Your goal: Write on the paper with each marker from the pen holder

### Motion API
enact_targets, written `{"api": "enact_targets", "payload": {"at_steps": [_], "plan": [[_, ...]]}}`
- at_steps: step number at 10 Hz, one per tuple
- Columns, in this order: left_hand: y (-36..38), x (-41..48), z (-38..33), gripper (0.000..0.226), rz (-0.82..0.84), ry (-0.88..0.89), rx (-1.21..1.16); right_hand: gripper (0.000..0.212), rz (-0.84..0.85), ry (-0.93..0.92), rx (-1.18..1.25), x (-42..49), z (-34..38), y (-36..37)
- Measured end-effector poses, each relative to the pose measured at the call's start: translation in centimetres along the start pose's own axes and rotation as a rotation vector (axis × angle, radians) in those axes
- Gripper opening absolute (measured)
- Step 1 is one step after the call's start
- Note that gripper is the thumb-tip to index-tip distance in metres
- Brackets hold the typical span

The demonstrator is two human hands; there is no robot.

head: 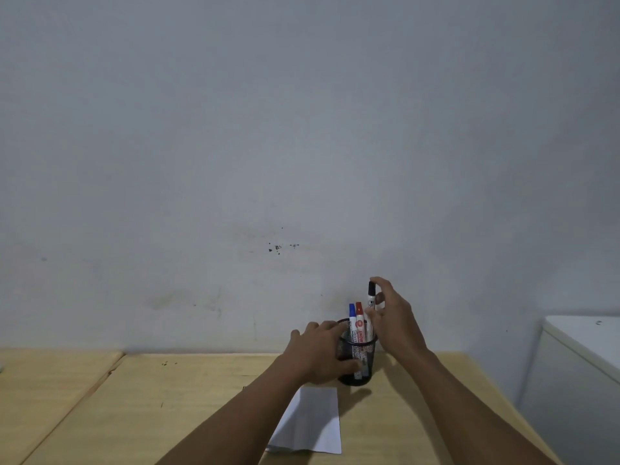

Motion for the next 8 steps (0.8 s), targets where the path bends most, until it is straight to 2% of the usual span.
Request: {"api": "enact_targets", "payload": {"at_steps": [3,5,7,8], "plan": [[1.2,1.3,0.1,0.09,0.003,0.001,0.059,0.041,0.115,0.098,-0.151,-0.1,-1.9,2.6],[1.4,1.8,-0.1,0.092,0.011,0.007,0.066,0.043,0.171,0.078,-0.214,0.4,-2.2,2.8],[0.2,1.0,0.3,0.09,0.001,-0.038,0.017,0.045,0.137,0.044,-0.257,0.3,-0.7,2.0],[-1.3,0.4,1.5,0.09,-0.076,-0.106,-0.011,0.043,0.122,0.029,-0.258,0.7,1.0,1.9]]}}
Point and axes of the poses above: each hand's wrist, its own x-axis towards the middle knuckle, its own y-axis out of the palm, z = x × y, the point moved 4 cm from there along x, towards the middle knuckle, and after that the axes turned 11 degrees about -y, right-handed, at the moved point
